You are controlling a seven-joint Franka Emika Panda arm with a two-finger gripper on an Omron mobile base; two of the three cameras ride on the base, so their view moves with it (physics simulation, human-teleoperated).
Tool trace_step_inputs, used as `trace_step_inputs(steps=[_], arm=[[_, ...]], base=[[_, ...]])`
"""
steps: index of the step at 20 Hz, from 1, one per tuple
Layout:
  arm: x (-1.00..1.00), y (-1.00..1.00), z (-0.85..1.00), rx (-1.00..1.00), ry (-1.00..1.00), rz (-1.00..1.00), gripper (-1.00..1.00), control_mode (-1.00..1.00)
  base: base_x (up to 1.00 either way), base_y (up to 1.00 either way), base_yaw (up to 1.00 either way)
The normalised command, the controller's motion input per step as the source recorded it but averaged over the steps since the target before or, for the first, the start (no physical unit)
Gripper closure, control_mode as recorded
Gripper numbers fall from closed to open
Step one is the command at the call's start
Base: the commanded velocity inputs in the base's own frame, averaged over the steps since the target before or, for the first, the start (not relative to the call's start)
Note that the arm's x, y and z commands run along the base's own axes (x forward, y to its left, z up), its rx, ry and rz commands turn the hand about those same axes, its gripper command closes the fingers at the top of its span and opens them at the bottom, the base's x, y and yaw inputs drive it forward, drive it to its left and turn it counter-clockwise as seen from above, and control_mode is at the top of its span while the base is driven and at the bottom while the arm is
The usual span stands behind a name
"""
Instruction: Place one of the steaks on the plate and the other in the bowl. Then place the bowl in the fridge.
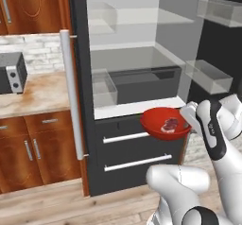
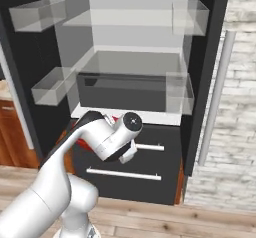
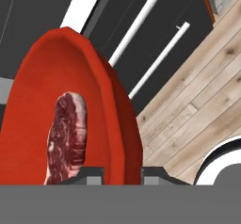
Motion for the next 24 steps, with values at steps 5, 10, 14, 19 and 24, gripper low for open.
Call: trace_step_inputs(steps=[5,10,14,19,24], arm=[[0.00,0.00,0.00,0.00,0.00,0.00,1.00,1.00],[0.00,0.00,0.00,0.00,0.00,0.00,1.00,1.00],[0.00,0.00,0.00,0.00,0.00,0.00,1.00,1.00],[0.00,0.00,0.00,0.00,0.00,0.00,1.00,1.00],[0.00,0.00,0.00,0.00,0.00,0.00,1.00,1.00]], base=[[0.75,0.02,0.00],[0.72,0.12,0.00],[0.67,-0.01,0.00],[0.50,-0.08,0.02],[0.06,-0.04,0.02]])
